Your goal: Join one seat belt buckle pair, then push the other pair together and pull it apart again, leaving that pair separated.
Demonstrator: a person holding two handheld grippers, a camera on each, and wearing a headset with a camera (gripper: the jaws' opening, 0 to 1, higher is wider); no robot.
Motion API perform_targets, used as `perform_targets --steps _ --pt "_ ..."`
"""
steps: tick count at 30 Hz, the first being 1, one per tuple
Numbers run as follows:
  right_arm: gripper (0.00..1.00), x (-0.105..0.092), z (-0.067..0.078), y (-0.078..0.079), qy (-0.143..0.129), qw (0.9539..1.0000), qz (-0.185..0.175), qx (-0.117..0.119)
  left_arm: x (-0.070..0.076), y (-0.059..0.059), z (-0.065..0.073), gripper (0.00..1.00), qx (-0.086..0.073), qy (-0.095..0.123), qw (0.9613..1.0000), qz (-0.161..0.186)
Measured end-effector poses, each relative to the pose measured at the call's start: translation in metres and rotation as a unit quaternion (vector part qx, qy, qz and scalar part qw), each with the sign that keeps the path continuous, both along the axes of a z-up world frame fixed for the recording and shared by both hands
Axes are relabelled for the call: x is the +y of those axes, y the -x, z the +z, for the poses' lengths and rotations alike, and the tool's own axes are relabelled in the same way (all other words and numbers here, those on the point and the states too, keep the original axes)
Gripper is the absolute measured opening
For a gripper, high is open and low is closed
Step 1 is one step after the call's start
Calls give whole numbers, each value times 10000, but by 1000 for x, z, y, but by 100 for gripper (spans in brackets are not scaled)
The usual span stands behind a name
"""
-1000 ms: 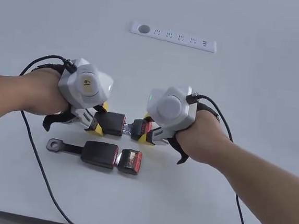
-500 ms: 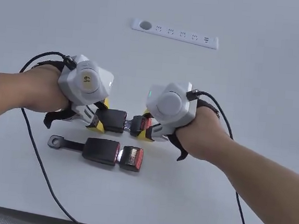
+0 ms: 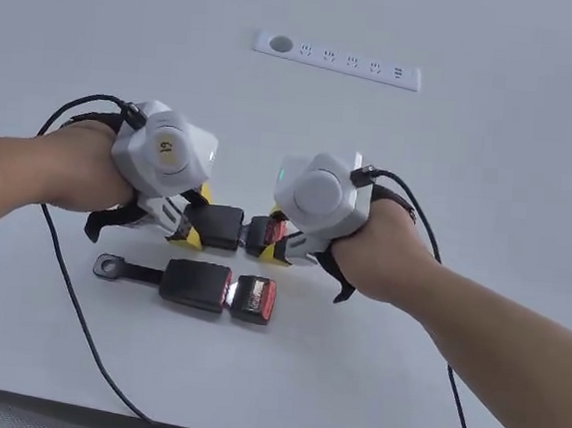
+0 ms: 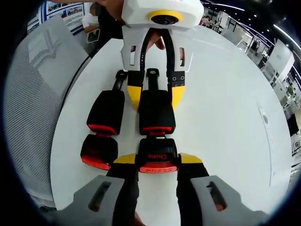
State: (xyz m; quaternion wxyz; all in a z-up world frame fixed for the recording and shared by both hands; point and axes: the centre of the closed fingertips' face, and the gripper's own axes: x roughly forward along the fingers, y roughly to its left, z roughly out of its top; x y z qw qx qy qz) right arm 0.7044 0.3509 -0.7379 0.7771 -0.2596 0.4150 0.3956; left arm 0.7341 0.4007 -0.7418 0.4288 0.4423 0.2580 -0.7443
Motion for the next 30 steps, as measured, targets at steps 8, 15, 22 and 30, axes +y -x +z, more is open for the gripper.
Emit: perform_targets --steps 8,15,22,30 --pt "28 0 1 1 -4 10000 -7 1 0 0 0 32 13 17 10000 8" --pt "29 -3 1 4 -16 10000 -64 4 0 -1 0 32 42 28 10000 42" --pt "29 -7 1 6 -98 9999 -101 43 0 0 0 32 24 14 10000 14" --pt "30 -14 1 10 -150 9999 -17 -15 -1 0 0 32 3 -2 10000 36"
